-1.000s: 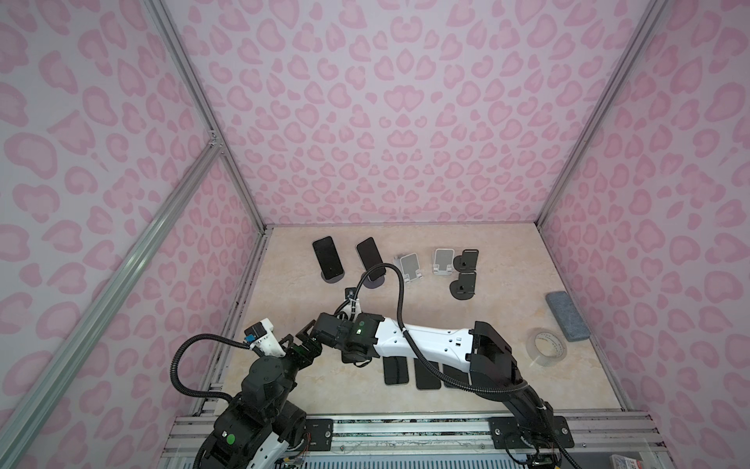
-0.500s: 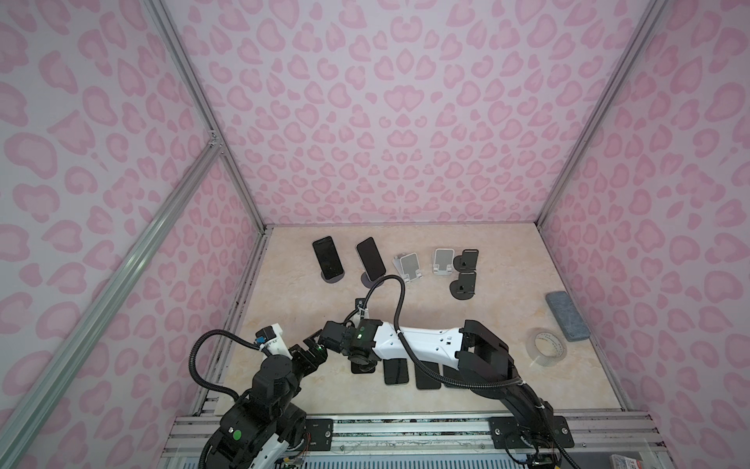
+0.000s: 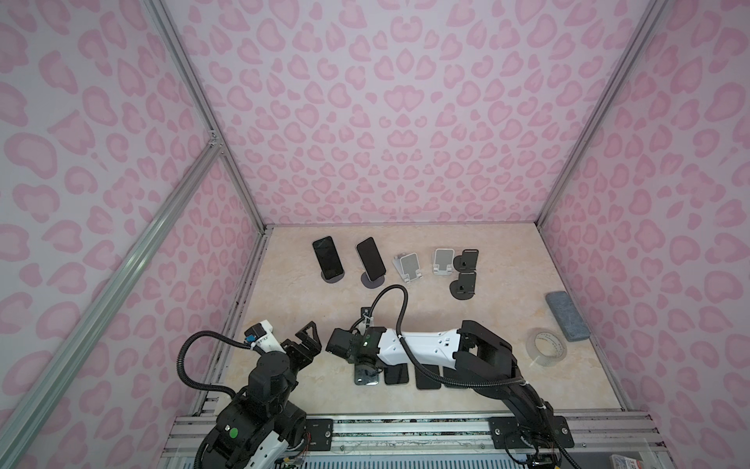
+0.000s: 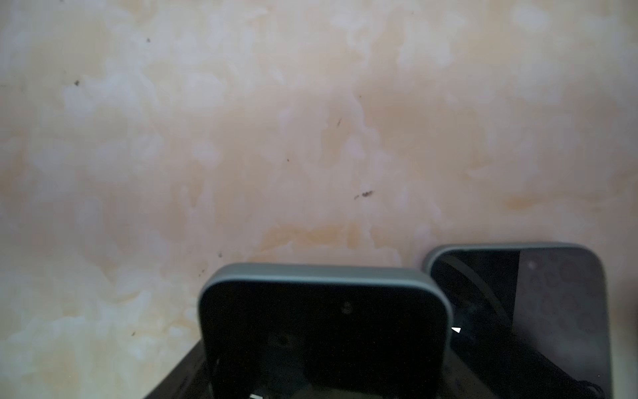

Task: Remove the phone from the phone stand
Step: Place the phone at the center of the table.

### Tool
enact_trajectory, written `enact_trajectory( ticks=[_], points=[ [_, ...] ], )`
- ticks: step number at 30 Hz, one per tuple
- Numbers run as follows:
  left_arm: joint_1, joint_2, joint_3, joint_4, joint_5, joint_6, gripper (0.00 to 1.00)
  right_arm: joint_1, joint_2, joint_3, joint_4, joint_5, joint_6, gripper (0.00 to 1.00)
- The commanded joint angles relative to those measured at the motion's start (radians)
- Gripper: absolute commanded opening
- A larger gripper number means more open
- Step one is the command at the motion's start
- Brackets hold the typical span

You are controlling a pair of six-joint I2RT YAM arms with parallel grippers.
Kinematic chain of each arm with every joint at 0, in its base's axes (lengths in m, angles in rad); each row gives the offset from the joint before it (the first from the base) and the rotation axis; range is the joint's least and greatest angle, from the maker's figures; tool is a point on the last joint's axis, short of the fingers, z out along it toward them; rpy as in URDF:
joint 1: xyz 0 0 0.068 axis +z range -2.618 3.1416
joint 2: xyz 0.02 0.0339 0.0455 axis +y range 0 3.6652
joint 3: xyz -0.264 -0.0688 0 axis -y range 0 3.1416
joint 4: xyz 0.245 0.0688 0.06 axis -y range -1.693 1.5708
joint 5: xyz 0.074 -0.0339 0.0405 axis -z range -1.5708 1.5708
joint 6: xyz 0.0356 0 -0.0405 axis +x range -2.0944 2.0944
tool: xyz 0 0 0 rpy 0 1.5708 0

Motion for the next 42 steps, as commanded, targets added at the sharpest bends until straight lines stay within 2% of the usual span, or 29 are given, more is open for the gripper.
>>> enact_trajectory(
  ticks=[1, 7, 22, 32, 42],
  points=[
    [0.001, 0.01, 0.017, 0.052, -0.04, -0.018, 0.96, -0.018, 0.0, -0.026, 0.04, -0.009, -0.002, 0.66],
    [0.001, 0.059, 0.036, 0.047, -0.044, -0.033, 0.96, -0.029, -0.004, -0.055, 0.091, -0.026, -0.017, 0.69],
    [0.001, 0.111, 0.004, 0.078, -0.017, -0.121, 0.96, -0.04, 0.029, -0.093, 0.2, -0.172, -0.036, 0.77],
    [0.001, 0.133, 0.003, 0.089, -0.003, -0.14, 0.96, -0.033, 0.033, -0.091, 0.212, -0.179, -0.053, 0.81],
    [0.001, 0.13, 0.012, 0.08, 0.013, -0.125, 0.97, -0.036, -0.071, -0.173, 0.336, -0.191, -0.116, 0.84]
  ],
)
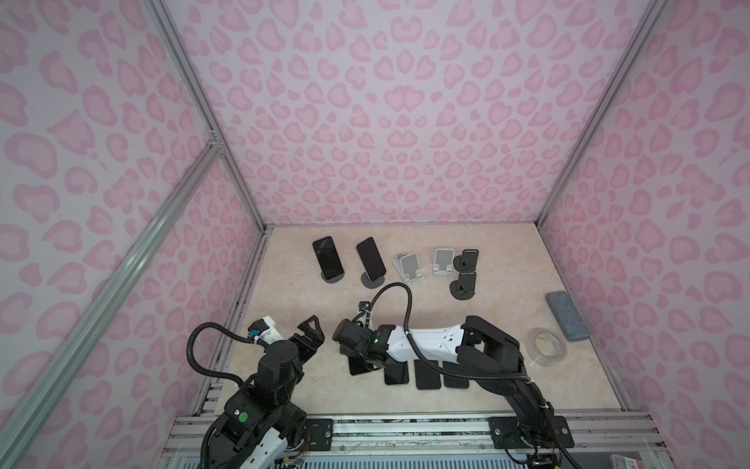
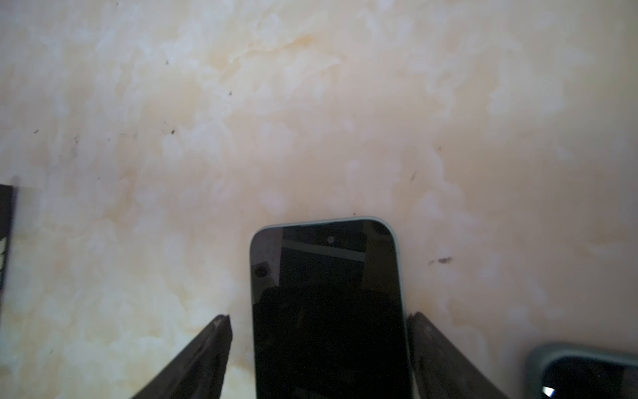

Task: Remove the phone from the phone stand
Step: Place the phone at the center of the table.

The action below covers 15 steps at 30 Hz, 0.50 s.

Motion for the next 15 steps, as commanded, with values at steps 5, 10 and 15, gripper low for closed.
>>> enact_trajectory(
  ticks=[5, 10, 15],
  points=[
    [0.001, 0.026, 0.053, 0.041, 0.038, 0.071, 0.96, -0.016, -0.082, -0.05, 0.02, -0.096, -0.068, 0.86],
    [0.001, 0.066, 0.094, 0.044, 0.068, 0.117, 0.96, -0.04, -0.184, -0.106, 0.053, -0.105, -0.133, 0.87],
    [0.001, 0.118, 0.103, 0.066, 0.098, 0.128, 0.96, -0.094, -0.311, -0.149, 0.069, -0.1, -0.285, 0.85]
  ],
)
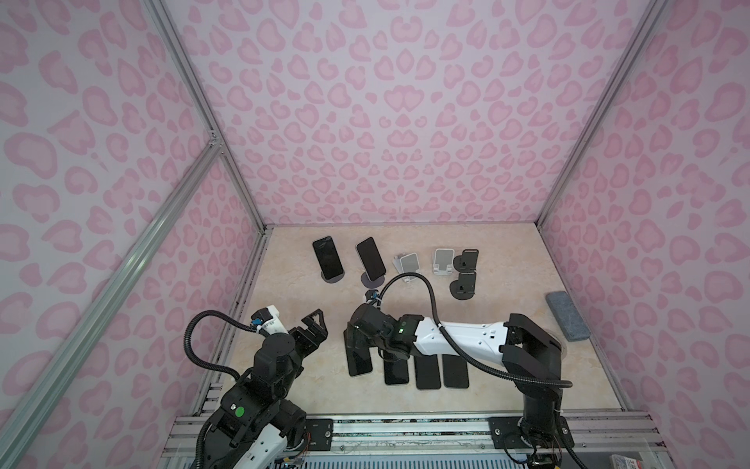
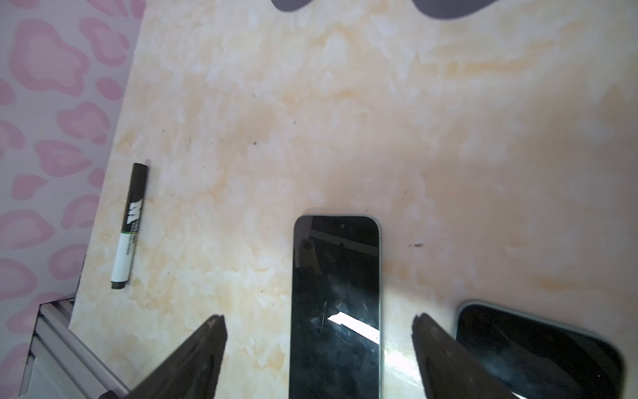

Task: Remove the phone from the phone stand
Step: Place the phone at the center of the table, then pick up the phone stand from the top-center of the table.

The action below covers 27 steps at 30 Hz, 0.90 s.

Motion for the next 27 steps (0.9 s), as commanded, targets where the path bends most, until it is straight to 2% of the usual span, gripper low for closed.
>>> enact_trajectory(
  ticks=[1, 5, 8, 12, 18, 27],
  points=[
    [0.001, 0.034, 0.009, 0.041, 0.035, 0.021, 0.96, -0.043, -0.065, -0.023, 0.024, 0.012, -0.158, 0.85],
    [0.001, 0.097, -0.005, 0.091, 0.095, 0.011, 0.96, -0.18, -0.176, -0.068, 0.112, 0.121, -0.401, 0.85],
    [0.001, 0.169, -0.008, 0.154, 0.177, 0.009, 0.96, -0.324, -0.141, 0.005, 0.079, 0.004, -0.512, 0.9],
    [0.0, 0.288, 0.012, 0.204, 0.27, 0.046, 0.96, -0.455, 0.034, 0.221, -0.094, -0.073, -0.634, 0.92],
    [-0.001, 0.417, 0.029, 0.3, 0.351, 0.073, 0.96, -0.526, 0.231, 0.4, -0.146, -0.089, -0.728, 0.98],
    [-0.001, 0.532, 0.088, 0.373, 0.379, 0.126, 0.95, -0.562, 0.323, 0.467, -0.142, -0.08, -0.756, 0.98]
  ],
)
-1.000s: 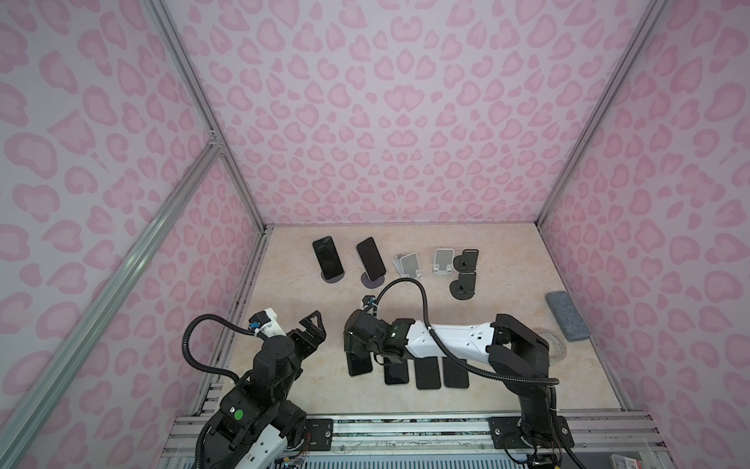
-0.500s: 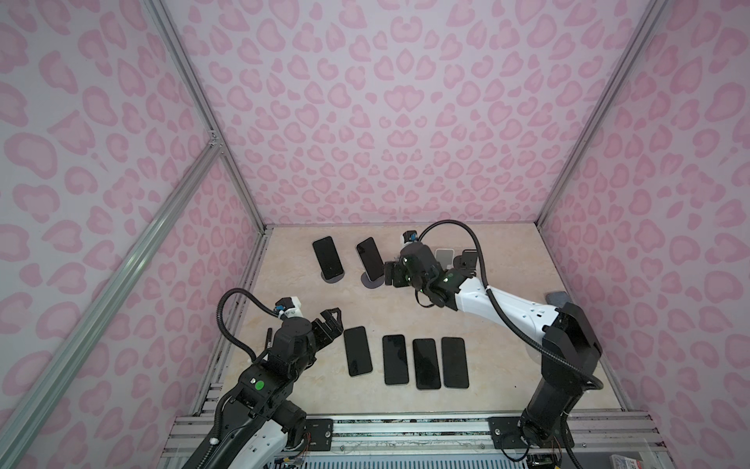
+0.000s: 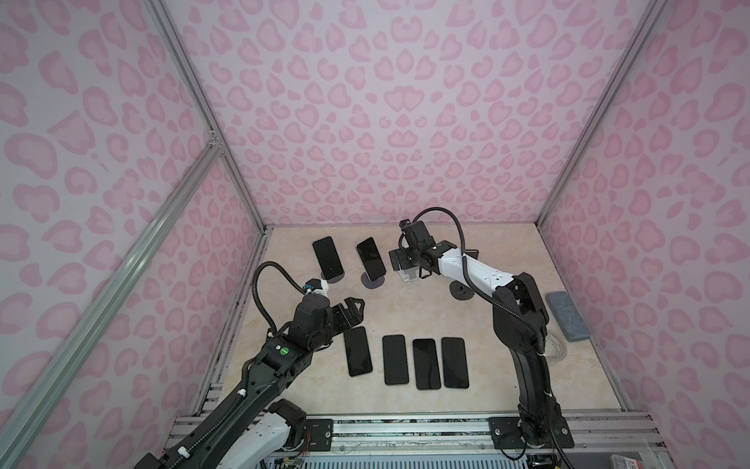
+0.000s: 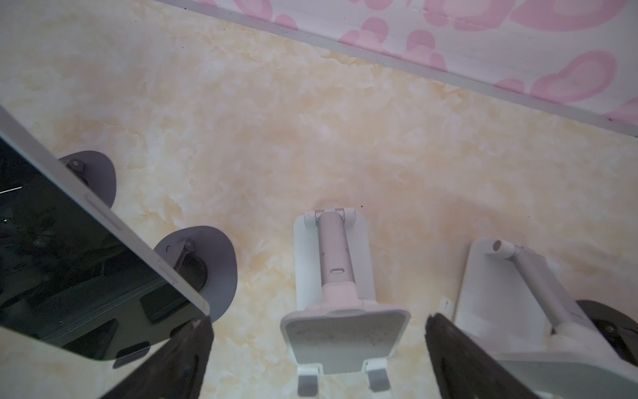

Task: Remove the phone from the phone stand
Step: Pick up the phone stand from the top-center of the table.

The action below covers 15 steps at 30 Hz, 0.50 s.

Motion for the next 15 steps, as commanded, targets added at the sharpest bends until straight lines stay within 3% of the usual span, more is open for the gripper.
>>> enact_trajectory(
  ticks=[1, 7, 15],
  points=[
    [-0.001, 0.033, 0.014, 0.066, 0.027, 0.025, 0.95, -0.007, 0.025, 0.002, 0.001, 0.006, -0.025, 0.98],
    [0.0, 0.093, 0.016, 0.098, 0.035, 0.028, 0.95, -0.042, 0.095, 0.066, -0.018, -0.049, -0.019, 0.96],
    [0.001, 0.153, 0.043, 0.098, 0.039, 0.036, 0.96, -0.047, 0.137, 0.111, -0.018, -0.073, -0.008, 0.74]
  ],
)
